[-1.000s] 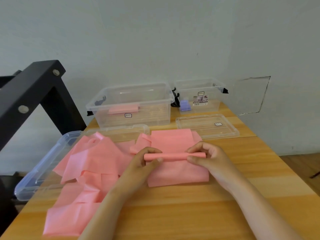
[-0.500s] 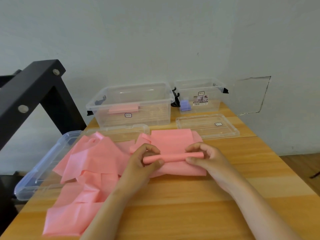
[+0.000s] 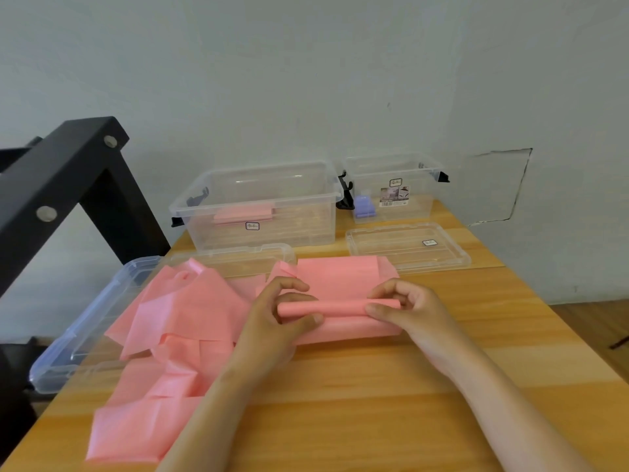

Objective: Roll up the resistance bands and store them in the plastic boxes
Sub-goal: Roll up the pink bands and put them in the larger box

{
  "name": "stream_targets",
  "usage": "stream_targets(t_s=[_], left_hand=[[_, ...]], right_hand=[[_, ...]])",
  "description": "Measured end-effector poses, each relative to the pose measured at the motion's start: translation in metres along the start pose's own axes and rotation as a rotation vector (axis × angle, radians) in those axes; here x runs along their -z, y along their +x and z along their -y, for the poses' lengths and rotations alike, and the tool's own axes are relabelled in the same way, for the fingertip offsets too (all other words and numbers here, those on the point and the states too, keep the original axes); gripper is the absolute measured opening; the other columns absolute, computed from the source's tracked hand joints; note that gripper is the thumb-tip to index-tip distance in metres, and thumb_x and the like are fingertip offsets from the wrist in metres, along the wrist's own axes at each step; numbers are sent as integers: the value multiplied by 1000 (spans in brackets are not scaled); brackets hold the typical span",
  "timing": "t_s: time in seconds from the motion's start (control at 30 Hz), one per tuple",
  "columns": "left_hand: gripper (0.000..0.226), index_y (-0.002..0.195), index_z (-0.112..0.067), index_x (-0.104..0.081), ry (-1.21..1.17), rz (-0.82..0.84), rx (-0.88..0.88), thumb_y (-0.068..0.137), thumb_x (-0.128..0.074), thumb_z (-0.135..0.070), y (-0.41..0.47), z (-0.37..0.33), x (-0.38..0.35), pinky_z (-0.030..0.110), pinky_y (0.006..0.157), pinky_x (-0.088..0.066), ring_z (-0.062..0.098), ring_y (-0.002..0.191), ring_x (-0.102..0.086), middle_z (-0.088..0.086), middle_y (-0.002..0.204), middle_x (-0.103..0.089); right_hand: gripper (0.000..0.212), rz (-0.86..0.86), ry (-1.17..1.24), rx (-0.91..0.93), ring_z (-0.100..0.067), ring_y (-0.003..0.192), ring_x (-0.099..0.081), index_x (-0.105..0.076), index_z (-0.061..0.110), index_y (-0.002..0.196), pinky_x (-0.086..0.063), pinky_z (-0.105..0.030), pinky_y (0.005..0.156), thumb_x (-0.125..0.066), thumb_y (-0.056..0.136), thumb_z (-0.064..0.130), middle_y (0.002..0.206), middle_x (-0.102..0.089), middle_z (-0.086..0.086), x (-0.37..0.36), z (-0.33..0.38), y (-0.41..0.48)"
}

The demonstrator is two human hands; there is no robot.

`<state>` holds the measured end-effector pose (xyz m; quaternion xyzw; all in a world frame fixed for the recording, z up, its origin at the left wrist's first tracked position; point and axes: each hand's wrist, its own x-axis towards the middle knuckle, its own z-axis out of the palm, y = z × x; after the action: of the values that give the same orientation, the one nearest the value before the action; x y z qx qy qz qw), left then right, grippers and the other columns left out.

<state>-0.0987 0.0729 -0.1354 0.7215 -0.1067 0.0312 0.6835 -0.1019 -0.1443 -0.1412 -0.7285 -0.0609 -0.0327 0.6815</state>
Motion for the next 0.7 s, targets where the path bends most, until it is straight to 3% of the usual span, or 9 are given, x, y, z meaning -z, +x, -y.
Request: stream_targets(t_s=[0.13,0.3,0.37,0.47,0.6,0.7], left_hand=[[8,95,-13,-56,142,116,-16,90,-62,-12,-1,6,0,12,37,-27,1,37,-34,-15,49,-46],[23,90,-17,-57,107,18,-93,83,-68,3,1,5,1,13,44,-35,2,47,-45,-10,70,-54],[21,98,-20,-56,117,63,-51,86,-67,-6,0,6,3,17,41,-34,6,45,-41,-12,67,-51],[10,100,-19,-55,229,145,-66,91,-62,-17,0,10,2,10,42,-29,1,42,-39,-18,54,-48],[19,92,-21,-56,149,60,-82,87,-66,-6,2,9,2,13,41,-31,2,42,-39,-16,60,-52],[25,92,-29,-57,102,51,-72,81,-73,-13,1,10,4,19,39,-33,8,46,-39,-11,72,-53]], right_hand=[[22,-30,42,41,-5,85,-63,-68,20,77,-45,-22,76,-75,74,-1,88,-71,10,2,2,-1],[15,19,86,-17,-1,78,-60,-71,23,86,-43,-13,66,-77,74,19,84,-67,10,0,1,0],[10,-15,28,-3,1,74,-59,-70,21,84,-41,-12,65,-76,78,15,77,-66,14,0,-1,1],[16,-30,31,22,-3,75,-59,-67,19,82,-41,-19,68,-75,78,5,75,-66,13,3,-2,2],[20,29,42,-23,-3,84,-62,-68,21,86,-43,-13,70,-77,74,7,90,-69,9,4,-2,2],[11,-17,14,-26,3,83,-62,-72,21,83,-42,-8,68,-77,76,15,90,-70,11,2,-3,2]])
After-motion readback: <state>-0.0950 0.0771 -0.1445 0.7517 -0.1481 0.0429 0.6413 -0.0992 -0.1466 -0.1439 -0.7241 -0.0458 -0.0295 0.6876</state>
